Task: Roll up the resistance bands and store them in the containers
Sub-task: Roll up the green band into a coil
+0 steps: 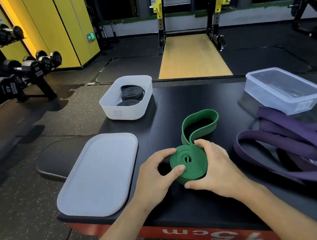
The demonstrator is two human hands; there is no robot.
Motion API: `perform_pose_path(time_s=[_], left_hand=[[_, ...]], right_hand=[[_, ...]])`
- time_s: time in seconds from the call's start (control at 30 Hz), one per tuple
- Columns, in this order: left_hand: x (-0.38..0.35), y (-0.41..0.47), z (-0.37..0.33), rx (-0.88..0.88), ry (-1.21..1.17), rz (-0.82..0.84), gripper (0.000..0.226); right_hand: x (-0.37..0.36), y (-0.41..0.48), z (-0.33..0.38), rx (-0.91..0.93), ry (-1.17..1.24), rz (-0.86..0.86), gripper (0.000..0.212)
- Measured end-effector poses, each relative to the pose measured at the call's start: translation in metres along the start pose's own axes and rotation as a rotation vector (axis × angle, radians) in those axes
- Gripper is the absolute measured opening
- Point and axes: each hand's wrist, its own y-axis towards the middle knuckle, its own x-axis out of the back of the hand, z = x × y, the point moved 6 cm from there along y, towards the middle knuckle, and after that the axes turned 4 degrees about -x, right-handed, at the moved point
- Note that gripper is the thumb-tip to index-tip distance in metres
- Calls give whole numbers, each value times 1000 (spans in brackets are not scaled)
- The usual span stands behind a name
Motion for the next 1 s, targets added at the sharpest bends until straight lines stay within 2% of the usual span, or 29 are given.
perform_pose_path(time_s=[0.1,0.23,0.3,0.47,0.6,0.77,0.9,1.0], left_hand=[[-3,-3,-4,-12,40,42,49],[-6,-4,-13,-40,149,78,65],[-6,-4,-14,-39,166,75,66],[-4,-3,-10,-30,183,86,64],[-5,-3,-9,-20,178,94,64],[-6,-3,-6,-2,94,96,70],[-2,-1,0,54,-23,37,64],[-3,-1,1,47,-30,12,49]], right_hand=[[3,3,12,80,-152,-8,130],[1,7,12,84,-178,-11,127],[2,7,9,88,-148,3,126],[0,4,-7,32,13,169,125],[0,6,-10,-3,51,164,118],[2,3,-8,-24,28,120,122],[2,1,2,-9,-67,88,127],[3,-4,5,-13,-113,39,123]])
